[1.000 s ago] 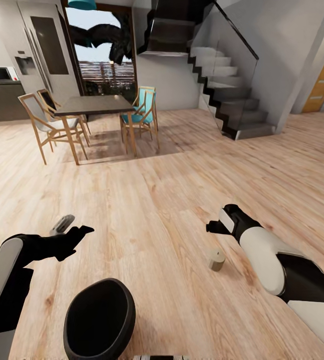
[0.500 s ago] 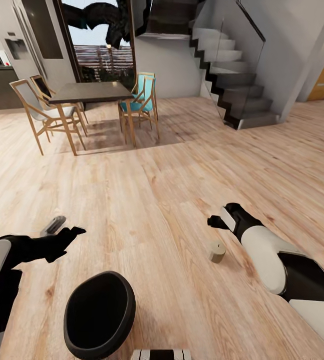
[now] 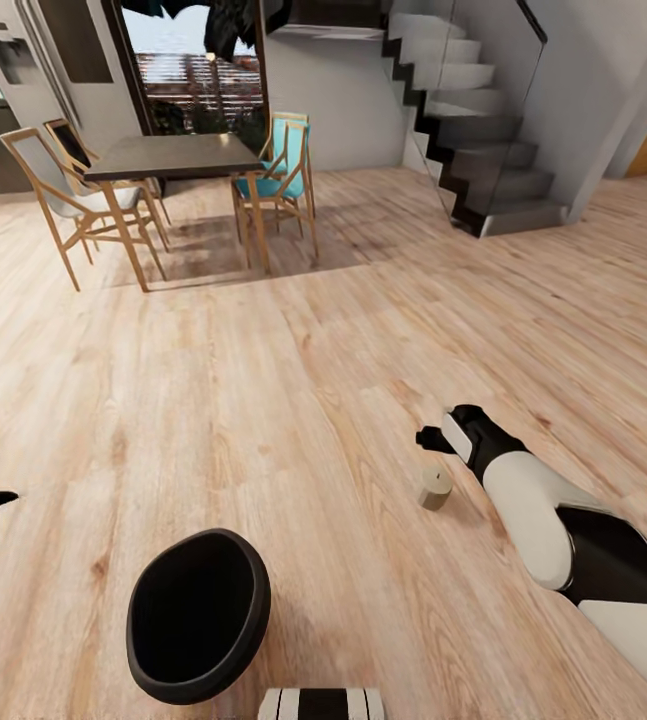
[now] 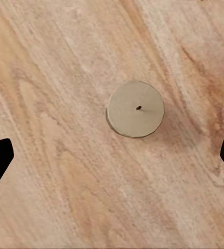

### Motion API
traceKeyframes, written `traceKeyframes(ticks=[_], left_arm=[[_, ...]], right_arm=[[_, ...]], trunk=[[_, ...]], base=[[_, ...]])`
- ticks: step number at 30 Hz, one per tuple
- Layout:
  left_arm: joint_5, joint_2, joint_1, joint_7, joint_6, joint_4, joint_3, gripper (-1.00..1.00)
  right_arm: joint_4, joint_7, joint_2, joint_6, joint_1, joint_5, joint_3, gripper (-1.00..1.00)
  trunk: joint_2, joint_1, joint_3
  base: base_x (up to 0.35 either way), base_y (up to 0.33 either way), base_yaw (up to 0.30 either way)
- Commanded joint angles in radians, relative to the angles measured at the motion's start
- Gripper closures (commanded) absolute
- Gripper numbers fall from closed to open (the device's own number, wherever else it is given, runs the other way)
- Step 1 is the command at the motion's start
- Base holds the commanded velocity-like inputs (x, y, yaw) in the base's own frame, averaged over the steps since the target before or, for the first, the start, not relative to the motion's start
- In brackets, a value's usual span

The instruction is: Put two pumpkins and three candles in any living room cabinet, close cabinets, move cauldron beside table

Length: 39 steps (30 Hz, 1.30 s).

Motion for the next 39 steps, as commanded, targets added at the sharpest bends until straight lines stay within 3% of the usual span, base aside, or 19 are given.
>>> traceKeyframes(ticks=[1, 4, 7, 14, 26, 29, 39], left_arm=[[0.013, 0.001, 0.019, -0.028, 0.010, -0.001, 0.034, -1.00], [0.006, 0.002, 0.077, -0.151, 0.037, -0.001, 0.133, -1.00], [0.000, 0.001, 0.113, -0.208, 0.053, 0.000, 0.183, -1.00], [-0.006, -0.020, 0.146, -0.241, 0.063, 0.000, 0.221, -1.00], [-0.007, -0.027, 0.212, -0.251, 0.068, 0.000, 0.304, -1.00], [-0.007, -0.048, 0.248, -0.253, 0.067, 0.000, 0.352, -1.00], [-0.008, -0.093, 0.325, -0.255, 0.064, -0.001, 0.382, -1.00]], right_arm=[[-0.007, -0.003, 0.000, 0.004, 0.000, 0.000, -0.003, -1.00], [-0.035, -0.003, 0.000, 0.002, 0.002, 0.000, -0.002, -1.00], [-0.061, -0.003, -0.001, -0.007, 0.003, 0.000, -0.002, -1.00], [-0.078, -0.003, -0.001, -0.021, 0.003, 0.000, -0.002, -1.00], [-0.081, -0.003, -0.004, -0.051, 0.004, 0.003, -0.002, -1.00], [-0.081, -0.003, -0.006, -0.052, 0.002, 0.003, -0.002, -1.00], [-0.079, -0.016, -0.013, -0.052, -0.014, 0.004, -0.007, -1.00]], trunk=[[-0.001, 0.000, -0.005], [-0.001, 0.002, -0.016], [-0.002, 0.003, -0.028], [-0.004, 0.006, -0.055], [-0.006, 0.011, -0.101], [-0.007, 0.013, -0.113], [-0.009, 0.017, -0.152]], base=[[0.000, 0.000, 0.000], [0.000, 0.000, 0.000], [0.000, 0.000, 0.000], [0.000, 0.000, 0.000], [0.000, 0.000, 0.000], [0.000, 0.000, 0.000], [0.000, 0.000, 0.000]])
